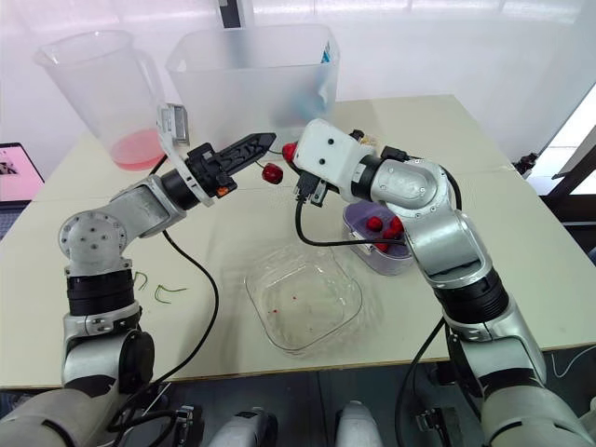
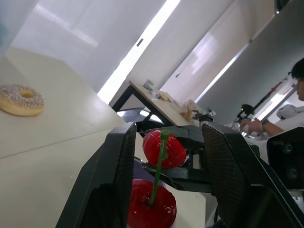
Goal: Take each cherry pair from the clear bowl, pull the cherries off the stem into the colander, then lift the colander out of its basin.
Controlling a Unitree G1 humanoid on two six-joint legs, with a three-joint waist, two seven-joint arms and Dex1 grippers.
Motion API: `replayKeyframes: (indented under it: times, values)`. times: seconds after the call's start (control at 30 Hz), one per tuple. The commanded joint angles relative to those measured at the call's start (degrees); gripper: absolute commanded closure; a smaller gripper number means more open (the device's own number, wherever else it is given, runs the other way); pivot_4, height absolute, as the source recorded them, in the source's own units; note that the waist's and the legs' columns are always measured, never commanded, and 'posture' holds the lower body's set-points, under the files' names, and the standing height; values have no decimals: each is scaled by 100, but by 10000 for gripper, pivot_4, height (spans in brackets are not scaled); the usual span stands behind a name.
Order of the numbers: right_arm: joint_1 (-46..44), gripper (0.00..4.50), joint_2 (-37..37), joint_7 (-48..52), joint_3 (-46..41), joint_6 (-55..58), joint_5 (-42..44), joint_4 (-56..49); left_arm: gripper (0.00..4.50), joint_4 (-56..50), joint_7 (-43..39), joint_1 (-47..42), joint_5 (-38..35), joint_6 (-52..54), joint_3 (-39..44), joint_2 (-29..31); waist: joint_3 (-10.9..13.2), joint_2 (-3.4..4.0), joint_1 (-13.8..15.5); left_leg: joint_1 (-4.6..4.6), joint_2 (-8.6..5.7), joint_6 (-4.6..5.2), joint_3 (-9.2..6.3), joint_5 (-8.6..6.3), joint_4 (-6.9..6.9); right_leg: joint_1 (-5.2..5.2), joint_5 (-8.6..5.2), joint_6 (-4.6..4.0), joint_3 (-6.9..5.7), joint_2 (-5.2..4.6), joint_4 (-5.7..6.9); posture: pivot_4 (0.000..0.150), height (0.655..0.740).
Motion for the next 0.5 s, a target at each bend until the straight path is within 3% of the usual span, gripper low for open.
replayKeyframes:
  times: [0.03, 0.2, 0.3, 0.4, 0.5]
  values:
    - [-95, 35699, 40, 44, -22, -25, 19, -246, 24624, -92, 22, -97, -175, 5, 70, 7, 0, 0, 0, 0, 0, 0, 0, 0, 0, 0, 0, 0, 0, 0, 0, 1500, 7400]
    - [-69, 35699, 104, 111, 79, -48, 15, -326, 44448, -74, 5, -106, -332, 124, 85, 45, 0, 0, -1, 0, 0, 0, 0, 0, 0, 0, 0, 0, 0, 0, 0, 1500, 7400]
    - [-32, 35699, 144, 141, 48, 34, 104, -375, 44448, -98, -67, -115, -296, 165, 33, 126, 0, 0, -1, 0, 0, 0, -1, 0, 0, 0, 0, 0, 0, 0, 0, 1500, 7400]
    - [-18, 25067, 227, 125, -212, 177, 354, -437, 45000, -39, -159, -118, -246, 166, 44, 247, 0, 0, -1, 0, 0, 0, -1, 0, 0, 0, 0, 0, 0, 1, 0, 1500, 7400]
    - [67, 10437, 64, 339, -338, 308, 588, -577, 45000, 17, -276, -133, -213, 169, 35, 373, 0, 0, 9, 0, 0, 0, -3, 0, 0, 0, 0, 0, 0, 1, 0, 1500, 7400]
